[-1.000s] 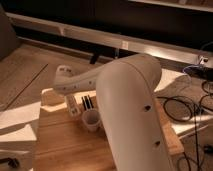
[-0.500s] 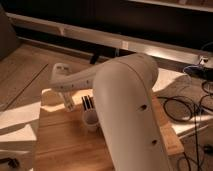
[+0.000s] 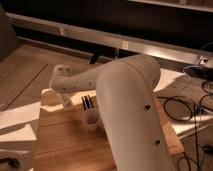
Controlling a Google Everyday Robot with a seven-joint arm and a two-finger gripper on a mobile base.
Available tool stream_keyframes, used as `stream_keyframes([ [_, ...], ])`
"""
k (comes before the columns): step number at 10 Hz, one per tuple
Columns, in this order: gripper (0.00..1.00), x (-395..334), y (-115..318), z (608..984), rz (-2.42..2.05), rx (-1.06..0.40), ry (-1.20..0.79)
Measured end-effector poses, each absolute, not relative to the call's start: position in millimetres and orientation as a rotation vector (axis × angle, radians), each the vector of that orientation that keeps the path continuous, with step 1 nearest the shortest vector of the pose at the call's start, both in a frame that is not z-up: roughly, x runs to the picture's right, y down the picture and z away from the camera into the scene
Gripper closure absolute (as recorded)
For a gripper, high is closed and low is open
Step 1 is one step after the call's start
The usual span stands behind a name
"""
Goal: Stand the bottle upright
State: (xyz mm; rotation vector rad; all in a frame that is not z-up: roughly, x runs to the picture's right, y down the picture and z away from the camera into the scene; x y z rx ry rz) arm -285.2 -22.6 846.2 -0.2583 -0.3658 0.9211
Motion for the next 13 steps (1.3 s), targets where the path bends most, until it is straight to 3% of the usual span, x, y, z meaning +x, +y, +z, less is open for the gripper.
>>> stream_keyframes([
  [6, 1.00, -285.4, -21.3, 845.4, 0.924, -0.265, -0.380],
  [13, 1.00, -303.0, -51.9, 847.9, 0.879, -0.248, -0.555],
])
